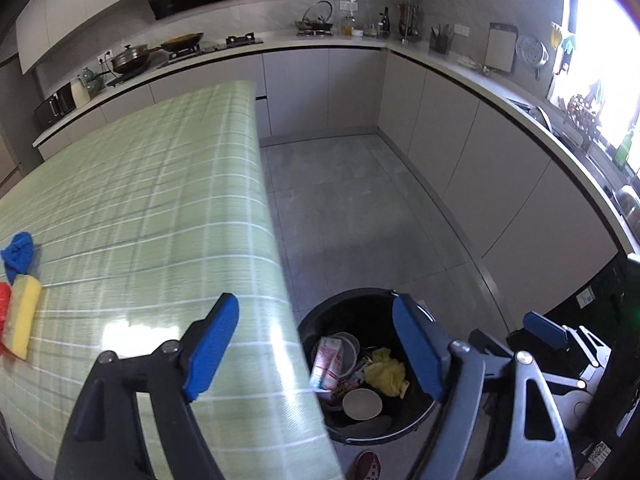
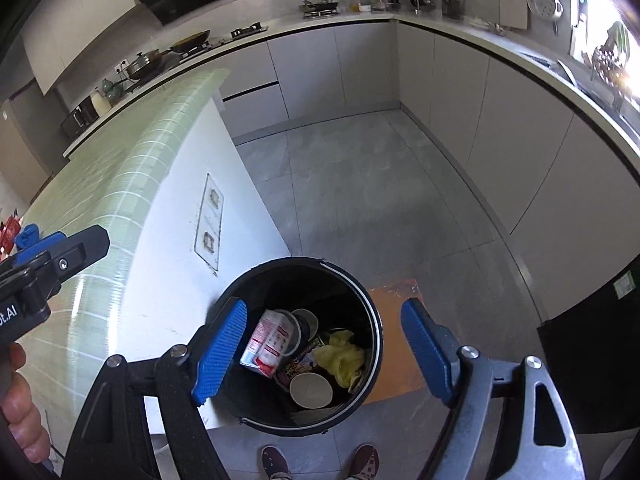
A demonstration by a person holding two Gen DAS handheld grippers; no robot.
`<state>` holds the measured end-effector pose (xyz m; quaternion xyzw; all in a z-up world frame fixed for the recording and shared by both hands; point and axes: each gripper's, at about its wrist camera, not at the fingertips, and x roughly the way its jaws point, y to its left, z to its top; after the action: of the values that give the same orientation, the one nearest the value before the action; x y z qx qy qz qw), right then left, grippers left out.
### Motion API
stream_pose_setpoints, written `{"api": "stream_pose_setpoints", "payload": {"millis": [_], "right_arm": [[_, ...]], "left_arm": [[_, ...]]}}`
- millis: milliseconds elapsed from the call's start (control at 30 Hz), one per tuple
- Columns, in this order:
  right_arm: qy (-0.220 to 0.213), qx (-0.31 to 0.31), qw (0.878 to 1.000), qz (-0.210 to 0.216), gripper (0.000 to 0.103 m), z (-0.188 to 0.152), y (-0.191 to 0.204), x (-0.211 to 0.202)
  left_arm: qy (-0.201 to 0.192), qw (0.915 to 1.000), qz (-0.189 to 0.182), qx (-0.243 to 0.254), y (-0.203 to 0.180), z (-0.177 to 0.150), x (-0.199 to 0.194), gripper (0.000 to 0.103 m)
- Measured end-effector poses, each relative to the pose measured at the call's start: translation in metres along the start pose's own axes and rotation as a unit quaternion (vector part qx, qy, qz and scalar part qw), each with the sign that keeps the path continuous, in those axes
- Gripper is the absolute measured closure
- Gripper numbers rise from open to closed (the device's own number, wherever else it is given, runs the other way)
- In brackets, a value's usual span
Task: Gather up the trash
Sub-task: 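Move both tools back over the remaining trash on the table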
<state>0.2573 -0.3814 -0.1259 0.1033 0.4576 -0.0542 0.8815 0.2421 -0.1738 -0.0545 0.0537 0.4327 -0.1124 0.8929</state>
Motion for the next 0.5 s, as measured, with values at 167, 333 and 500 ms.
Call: {"api": "stream_pose_setpoints", "payload": {"millis": [167,333,500], "right_arm": [[-0.002,-0.011,1.0,-0.001,0.022,0.002,0.02,-0.019],[-0.027,-0.009,1.0,0.001,0.022,0.005,0.046,-0.05],[-0.049,-0.006,0.999,0.011,0.021,0.004,0.082,-0.076]], "left_arm": [[-0.005,0.9999,-0.002,-0.009,0.021,0.002,-0.016,0.022],[-0.015,0.9998,-0.004,-0.011,0.045,0.0,-0.038,0.022],[-0.032,0.9994,-0.005,-0.013,0.081,-0.007,-0.064,0.022]]}}
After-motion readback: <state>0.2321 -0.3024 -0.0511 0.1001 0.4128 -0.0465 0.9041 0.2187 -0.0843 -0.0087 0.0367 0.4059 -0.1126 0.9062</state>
